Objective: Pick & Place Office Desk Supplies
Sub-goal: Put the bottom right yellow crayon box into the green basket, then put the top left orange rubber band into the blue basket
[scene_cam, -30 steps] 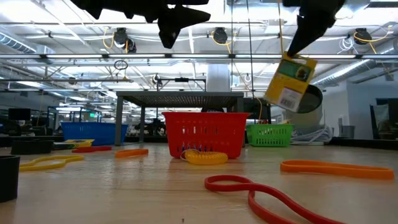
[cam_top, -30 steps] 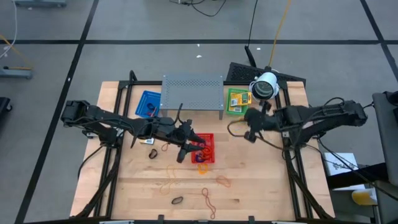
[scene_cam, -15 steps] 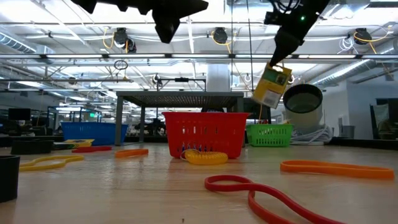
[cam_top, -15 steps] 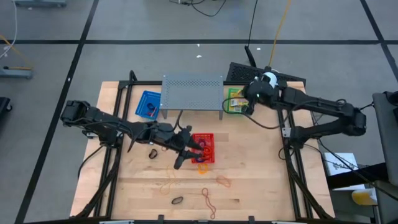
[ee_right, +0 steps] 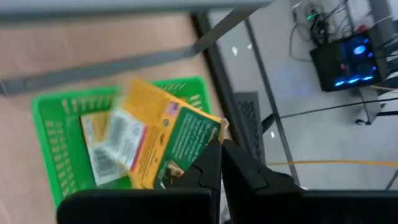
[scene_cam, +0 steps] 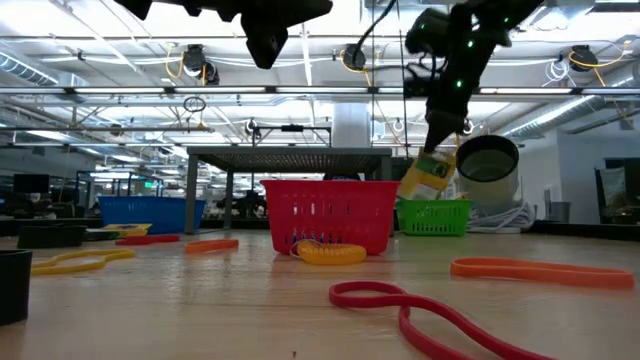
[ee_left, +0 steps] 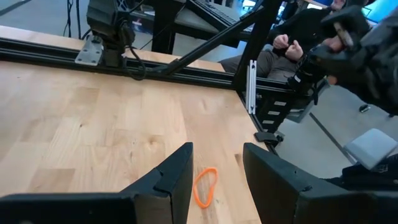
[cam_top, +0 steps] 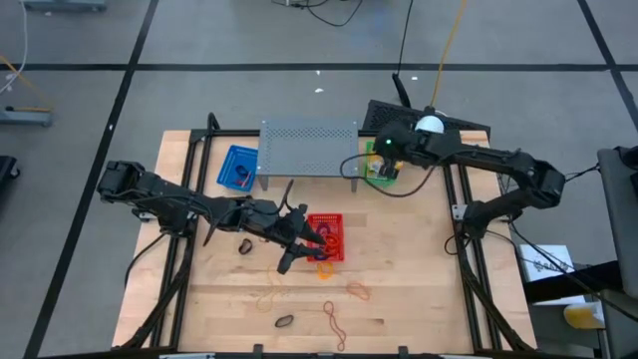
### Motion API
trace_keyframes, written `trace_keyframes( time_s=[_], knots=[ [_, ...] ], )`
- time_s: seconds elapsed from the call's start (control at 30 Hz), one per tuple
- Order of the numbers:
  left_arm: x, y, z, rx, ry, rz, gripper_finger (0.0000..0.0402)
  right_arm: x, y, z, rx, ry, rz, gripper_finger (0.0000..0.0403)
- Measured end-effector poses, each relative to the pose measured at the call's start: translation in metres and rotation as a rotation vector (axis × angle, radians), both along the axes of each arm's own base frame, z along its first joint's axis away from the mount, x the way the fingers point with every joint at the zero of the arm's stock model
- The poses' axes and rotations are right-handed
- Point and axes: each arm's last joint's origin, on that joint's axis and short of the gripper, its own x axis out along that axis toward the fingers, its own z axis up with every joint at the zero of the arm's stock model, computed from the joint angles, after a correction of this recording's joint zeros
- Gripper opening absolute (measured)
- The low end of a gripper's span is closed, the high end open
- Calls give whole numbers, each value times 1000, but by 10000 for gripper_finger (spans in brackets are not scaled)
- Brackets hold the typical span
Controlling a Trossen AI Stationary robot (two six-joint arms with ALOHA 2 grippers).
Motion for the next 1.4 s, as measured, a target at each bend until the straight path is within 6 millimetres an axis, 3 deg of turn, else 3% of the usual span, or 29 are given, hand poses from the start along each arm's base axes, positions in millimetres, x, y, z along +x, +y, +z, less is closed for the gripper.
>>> trace_keyframes(
  time_s=[0.23,0.5,0.7,0.93,1.13,1.3,1.4],
  knots=[
    [0,0,-1,4,13,0,150,6,2,-23,37,69,15,0],
    [0,0,-1,2,13,1,150,8,9,-26,123,22,89,13],
    [0,0,-1,1,13,1,150,10,13,-24,270,-106,87,91],
    [0,0,-1,3,13,1,150,0,26,-14,387,-188,-30,199],
    [0,0,-1,3,10,1,150,5,78,11,511,-360,70,220],
    [-1,-4,0,35,-18,-24,150,19,162,26,602,-504,314,214],
    [-2,-15,3,52,-58,-69,150,22,219,23,583,-639,487,213]
  ],
)
